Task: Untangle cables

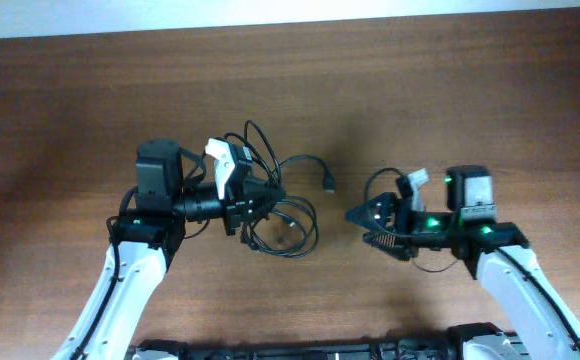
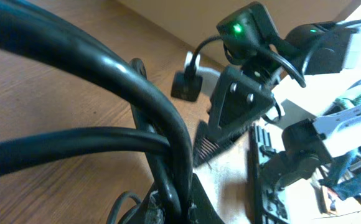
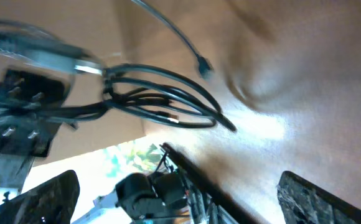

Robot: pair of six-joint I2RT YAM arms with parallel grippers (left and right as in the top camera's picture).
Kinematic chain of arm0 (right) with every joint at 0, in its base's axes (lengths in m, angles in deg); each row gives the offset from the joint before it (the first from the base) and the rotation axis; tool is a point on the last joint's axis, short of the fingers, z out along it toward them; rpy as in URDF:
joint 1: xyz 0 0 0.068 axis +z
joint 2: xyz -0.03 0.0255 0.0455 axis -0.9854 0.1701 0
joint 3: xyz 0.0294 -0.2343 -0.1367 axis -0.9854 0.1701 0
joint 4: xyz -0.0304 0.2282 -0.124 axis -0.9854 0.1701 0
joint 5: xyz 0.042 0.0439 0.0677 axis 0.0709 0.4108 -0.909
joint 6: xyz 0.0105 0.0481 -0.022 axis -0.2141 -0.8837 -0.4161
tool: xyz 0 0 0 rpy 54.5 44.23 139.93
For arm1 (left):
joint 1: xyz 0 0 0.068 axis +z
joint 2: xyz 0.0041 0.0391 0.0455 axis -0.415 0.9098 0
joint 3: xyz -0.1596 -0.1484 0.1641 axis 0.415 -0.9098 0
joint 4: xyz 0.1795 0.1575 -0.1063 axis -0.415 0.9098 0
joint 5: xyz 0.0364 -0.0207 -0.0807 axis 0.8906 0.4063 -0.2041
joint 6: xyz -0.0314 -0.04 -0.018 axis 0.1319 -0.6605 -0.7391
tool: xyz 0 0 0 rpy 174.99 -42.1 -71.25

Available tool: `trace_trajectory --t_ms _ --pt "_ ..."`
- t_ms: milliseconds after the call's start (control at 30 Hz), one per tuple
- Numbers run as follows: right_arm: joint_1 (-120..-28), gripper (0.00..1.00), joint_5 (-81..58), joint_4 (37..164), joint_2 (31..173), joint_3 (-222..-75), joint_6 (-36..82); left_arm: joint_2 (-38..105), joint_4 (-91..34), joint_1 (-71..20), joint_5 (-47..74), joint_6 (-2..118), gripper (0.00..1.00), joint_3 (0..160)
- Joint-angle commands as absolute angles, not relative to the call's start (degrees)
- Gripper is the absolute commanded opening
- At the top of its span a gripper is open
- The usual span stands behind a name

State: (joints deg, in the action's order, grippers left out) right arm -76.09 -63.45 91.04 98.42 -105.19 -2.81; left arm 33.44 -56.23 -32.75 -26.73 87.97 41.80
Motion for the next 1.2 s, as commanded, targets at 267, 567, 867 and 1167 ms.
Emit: trace_trajectory --t_ms 267,567,867,1167 --pt "-49.8 0.99 -24.6 67.6 98.7 -105.3 -64.8 31.9 -62.6 -43.7 -9.1 76.7 0.00 41.9" --pt "-49.9 0.04 -24.9 55.9 109.0 -105.3 -67.0 31.8 -67.5 -49.3 -8.6 72.3 0.00 41.9" --pt "-82.8 0.04 -55.0 52.6 104.0 -105.3 -38.9 31.8 -44.1 -38.6 9.6 72.3 0.00 41.9" --pt "-88.1 0.22 -59.9 71.2 104.0 -105.3 -19.7 31.8 -43.8 -29.2 14.7 52.8 0.00 41.9"
